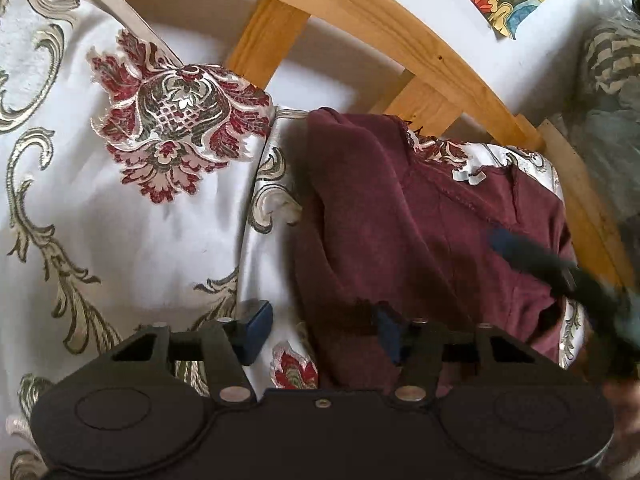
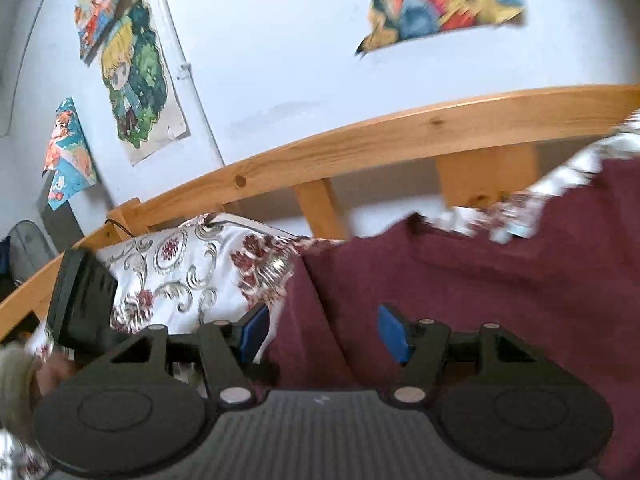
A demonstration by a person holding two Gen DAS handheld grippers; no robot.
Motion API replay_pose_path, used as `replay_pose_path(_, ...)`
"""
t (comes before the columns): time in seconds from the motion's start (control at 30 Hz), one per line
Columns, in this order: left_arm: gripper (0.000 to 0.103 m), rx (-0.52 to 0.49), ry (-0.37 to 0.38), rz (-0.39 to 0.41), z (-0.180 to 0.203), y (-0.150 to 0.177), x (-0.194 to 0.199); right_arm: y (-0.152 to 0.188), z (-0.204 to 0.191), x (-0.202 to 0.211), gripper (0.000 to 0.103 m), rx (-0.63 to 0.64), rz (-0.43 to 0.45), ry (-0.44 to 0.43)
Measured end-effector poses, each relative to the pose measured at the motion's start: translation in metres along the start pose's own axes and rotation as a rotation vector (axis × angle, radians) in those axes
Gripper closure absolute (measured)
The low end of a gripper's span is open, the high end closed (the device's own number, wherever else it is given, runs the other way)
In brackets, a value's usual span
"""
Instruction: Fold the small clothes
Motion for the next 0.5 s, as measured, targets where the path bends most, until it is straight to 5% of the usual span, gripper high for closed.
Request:
replay_pose_path(0.17, 0.057, 0.044, 0.062, 0.001, -0.018, 0.001, 0.0, -0.02, -0.021, -0.076, 0.038, 0.092, -0.173, 0.059)
replay_pose_path(0.23, 0.083, 0.044, 0.067, -0.012, -0.023, 0.002, 0.0, -0.021, -0.029, -0.086, 0.071, 0.147, -0.177, 0.101)
replay_pose_path(0.3, 0.097, 0.049, 0.079, -0.027, -0.026, 0.002, 0.0, -0.023, -0.036, -0.092, 0.099, 0.173, -0.167, 0.081)
replay_pose_path(0.5, 0.102, 0.057, 0.052, 0.048, -0.03, 0.0, 0.014, -0.037, -0.049, -0.099, 0.099, 0.204, -0.063, 0.034)
Point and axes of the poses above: each gripper's, at about its wrist camera, not at the fingertips, and x roughly against the way its jaws point, z to its right, y to its underside, the point moved 1 cm from there along -x, roughly the way its jaws point, and after that the axes turned 13 degrees about -x, right-handed, at the moved point
